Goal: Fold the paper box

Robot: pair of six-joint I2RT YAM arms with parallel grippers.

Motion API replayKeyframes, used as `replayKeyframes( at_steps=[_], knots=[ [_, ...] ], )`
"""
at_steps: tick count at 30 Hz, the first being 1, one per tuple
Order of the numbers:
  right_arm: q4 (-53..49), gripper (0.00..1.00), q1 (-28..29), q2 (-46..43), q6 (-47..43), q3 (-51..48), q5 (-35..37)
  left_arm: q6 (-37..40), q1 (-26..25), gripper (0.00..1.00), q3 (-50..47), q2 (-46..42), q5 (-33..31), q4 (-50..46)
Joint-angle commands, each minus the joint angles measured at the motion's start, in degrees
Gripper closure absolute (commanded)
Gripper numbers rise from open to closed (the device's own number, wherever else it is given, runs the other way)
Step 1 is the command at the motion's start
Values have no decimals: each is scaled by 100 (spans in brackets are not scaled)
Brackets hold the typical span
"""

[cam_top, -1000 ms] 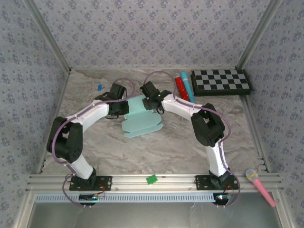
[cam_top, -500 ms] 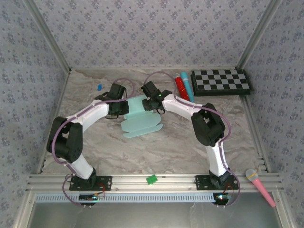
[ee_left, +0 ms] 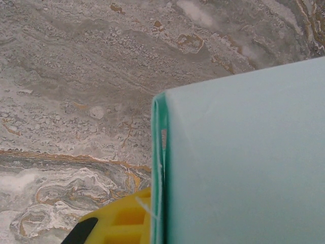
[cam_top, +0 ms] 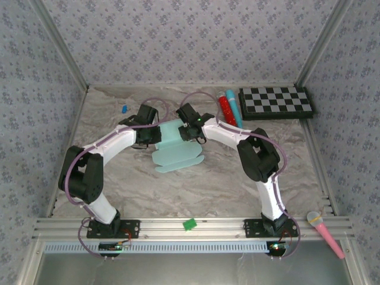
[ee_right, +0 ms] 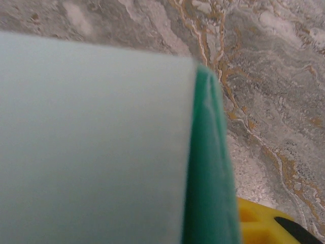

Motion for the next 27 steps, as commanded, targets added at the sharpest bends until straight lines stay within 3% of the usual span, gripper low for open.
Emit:
replayKeyframes(
  at_steps=[1, 12, 27],
  knots=[
    [-490, 64, -46, 220, -132, 112, 337, -29, 9, 100, 183, 16, -7, 6],
    [-558, 77, -29, 253, 244, 159, 1131, -24, 5, 100, 170, 16, 15, 6],
    [-1826, 91, 85, 977, 1570, 875, 2694, -44, 4, 100, 157, 47, 62, 28]
  ],
)
